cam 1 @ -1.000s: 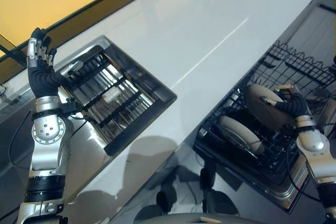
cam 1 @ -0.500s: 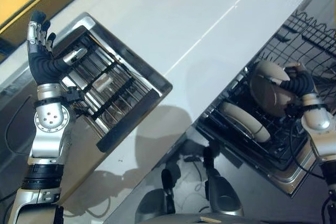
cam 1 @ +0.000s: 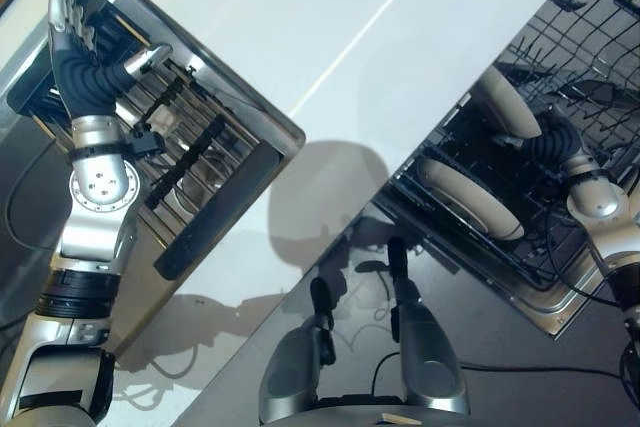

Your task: Pick up plates and place into dishwasher.

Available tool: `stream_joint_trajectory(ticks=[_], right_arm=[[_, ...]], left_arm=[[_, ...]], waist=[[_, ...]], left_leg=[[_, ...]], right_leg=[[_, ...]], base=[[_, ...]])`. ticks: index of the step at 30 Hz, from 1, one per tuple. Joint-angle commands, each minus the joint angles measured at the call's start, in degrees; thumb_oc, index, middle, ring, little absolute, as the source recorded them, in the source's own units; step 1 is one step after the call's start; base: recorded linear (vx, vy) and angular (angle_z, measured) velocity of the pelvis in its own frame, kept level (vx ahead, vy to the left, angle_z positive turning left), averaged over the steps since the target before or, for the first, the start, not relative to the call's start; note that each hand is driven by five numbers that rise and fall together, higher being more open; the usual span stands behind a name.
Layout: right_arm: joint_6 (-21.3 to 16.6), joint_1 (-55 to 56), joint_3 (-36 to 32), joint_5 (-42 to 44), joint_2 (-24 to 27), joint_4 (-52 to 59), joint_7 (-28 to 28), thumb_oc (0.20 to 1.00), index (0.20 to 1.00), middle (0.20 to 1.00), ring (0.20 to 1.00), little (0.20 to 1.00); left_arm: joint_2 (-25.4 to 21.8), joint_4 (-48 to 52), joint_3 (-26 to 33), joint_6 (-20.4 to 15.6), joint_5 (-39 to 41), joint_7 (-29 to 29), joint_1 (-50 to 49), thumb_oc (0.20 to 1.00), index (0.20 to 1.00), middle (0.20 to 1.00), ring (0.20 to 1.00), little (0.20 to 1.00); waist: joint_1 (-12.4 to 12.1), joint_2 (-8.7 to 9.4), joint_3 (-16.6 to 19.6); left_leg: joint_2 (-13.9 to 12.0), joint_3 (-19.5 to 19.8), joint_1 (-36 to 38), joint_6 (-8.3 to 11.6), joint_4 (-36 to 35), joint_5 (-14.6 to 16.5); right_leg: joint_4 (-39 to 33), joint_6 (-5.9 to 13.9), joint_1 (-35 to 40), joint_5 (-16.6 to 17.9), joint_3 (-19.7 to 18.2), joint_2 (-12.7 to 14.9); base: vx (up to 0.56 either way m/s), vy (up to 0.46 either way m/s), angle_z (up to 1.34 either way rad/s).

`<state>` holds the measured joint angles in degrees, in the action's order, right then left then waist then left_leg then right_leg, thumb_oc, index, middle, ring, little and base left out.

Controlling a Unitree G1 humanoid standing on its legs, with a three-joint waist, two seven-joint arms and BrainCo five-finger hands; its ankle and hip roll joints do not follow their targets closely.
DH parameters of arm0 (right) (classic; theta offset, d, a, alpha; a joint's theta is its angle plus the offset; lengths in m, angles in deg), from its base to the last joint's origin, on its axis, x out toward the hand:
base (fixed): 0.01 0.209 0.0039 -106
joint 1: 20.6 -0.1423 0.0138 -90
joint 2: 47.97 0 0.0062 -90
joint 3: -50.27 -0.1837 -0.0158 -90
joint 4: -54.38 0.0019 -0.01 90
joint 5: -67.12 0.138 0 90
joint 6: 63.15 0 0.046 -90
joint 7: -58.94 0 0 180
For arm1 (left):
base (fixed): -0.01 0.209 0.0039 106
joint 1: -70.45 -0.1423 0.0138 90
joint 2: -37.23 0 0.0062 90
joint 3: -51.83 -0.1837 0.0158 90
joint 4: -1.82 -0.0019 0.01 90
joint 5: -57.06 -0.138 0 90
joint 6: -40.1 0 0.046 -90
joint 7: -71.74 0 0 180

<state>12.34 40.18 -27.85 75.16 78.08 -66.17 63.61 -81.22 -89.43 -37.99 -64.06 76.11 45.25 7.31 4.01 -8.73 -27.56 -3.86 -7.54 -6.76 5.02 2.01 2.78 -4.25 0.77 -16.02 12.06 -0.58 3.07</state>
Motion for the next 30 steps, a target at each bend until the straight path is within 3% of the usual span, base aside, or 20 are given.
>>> stream_joint_trajectory(ticks=[1, 7, 9, 11, 14, 18, 23, 30], right_arm=[[0.95, -4.16, 3.66, 2.28, 3.13, -4.58, -0.01, 0.2, 0.2, 0.2, 0.2, 0.2], [2.23, -4.05, 3.98, 1.13, 1.57, -4.55, 1.86, 0.2, 0.2, 0.2, 0.2, 0.2], [4.77, -3.72, 3.39, 0.06, 1.19, -5.23, 6.32, 0.2, 0.2, 0.2, 0.2, 0.2], [9.64, -4.4, 2.78, -3.65, 1.35, -9.49, 15.94, 0.2, 0.2, 0.2, 0.2, 0.2], [13.7, -5.66, 1.96, -7.19, 1.84, -11.34, 20.05, 0.2, 0.2, 0.2, 0.2, 0.2], [20.27, -7.47, 2.91, -11.98, 3.26, -10.23, 22.33, 0.2, 0.2, 0.2, 0.2, 0.2], [21.85, -10.33, 4.79, -14.12, 5.5, -13.64, 22.68, 0.2, 0.2, 0.2, 0.2, 0.2], [27.71, -11.17, 5.89, -15.97, 7.82, -14.99, 24.77, 0.2, 0.2, 0.2, 0.2, 0.2]], left_arm=[[-3.8, -1.43, -0.83, -0.64, 1.35, -1.69, 5.29, 1.0, 1.0, 1.0, 1.0, 1.0], [-4.61, -1.24, -1.43, 0.55, 1.24, -1.91, 6.86, 1.0, 1.0, 1.0, 1.0, 1.0], [-4.74, -1.18, -1.63, 1.06, 1.13, -2.16, 7.3, 1.0, 1.0, 1.0, 1.0, 1.0], [-4.94, -1.88, -1.85, 0.89, 1.44, -2.26, 7.77, 1.0, 1.0, 1.0, 1.0, 1.0], [-5.31, -1.54, -2.07, 0.52, 1.63, -2.69, 7.39, 1.0, 1.0, 1.0, 1.0, 1.0], [-5.67, -0.23, -2.28, 0.56, 1.93, -3.46, 6.5, 1.0, 1.0, 1.0, 1.0, 1.0], [-6.09, 0.05, -1.97, 0.5, 2.84, -2.66, 6.11, 1.0, 1.0, 1.0, 1.0, 1.0], [-7.44, 0.08, -1.82, 0.98, 4.0, -2.27, 6.1, 1.0, 1.0, 1.0, 1.0, 1.0]], waist=[[-0.15, -0.18, -0.36], [-0.13, 0.11, -1.45], [-0.11, 0.22, -1.55], [-0.23, 0.05, -1.64], [-0.37, -0.28, -1.98], [-0.71, -0.53, -2.23], [-1.43, -0.49, -2.23], [-1.9, 0.08, -2.23]], left_leg=[[-2.78, 5.44, -10.66, 1.66, -0.02, -7.68], [-2.54, 5.44, -11.49, 1.27, 0.26, -7.62], [-2.38, 5.4, -11.56, 1.13, 0.41, -7.52], [-2.31, 5.34, -11.74, 1.06, 0.63, -7.52], [-2.15, 5.37, -12.4, 0.87, 1.08, -7.53], [-1.7, 5.49, -13.1, 0.57, 1.76, -7.37], [-1.36, 5.61, -13.67, 0.42, 2.32, -7.33], [-1.13, 5.64, -14.8, 0.22, 2.47, -7.61]], right_leg=[[9.74, 3.09, -1.32, -12.07, 3.67, 2.8], [10.39, 2.92, -2.61, -11.82, 3.9, 2.41], [10.84, 2.86, -2.98, -11.83, 4.02, 2.28], [11.14, 2.78, -3.19, -11.85, 4.11, 2.06], [11.49, 2.84, -3.79, -11.6, 4.51, 2.14], [11.78, 2.77, -4.27, -11.46, 4.81, 2.24], [12.31, 2.71, -4.67, -11.41, 5.65, 2.52], [12.45, 2.77, -5.58, -10.99, 6.1, 2.56]], base=[[-0.03, -0.08, 0.0], [-0.02, -0.056, 0.0], [0.0, -0.038, -0.01], [0.0, 0.0, 0.0], [0.0, -0.003, 0.01], [0.0, 0.0, 0.07], [0.01, -0.005, 0.09], [0.0, -0.02, 0.02]])
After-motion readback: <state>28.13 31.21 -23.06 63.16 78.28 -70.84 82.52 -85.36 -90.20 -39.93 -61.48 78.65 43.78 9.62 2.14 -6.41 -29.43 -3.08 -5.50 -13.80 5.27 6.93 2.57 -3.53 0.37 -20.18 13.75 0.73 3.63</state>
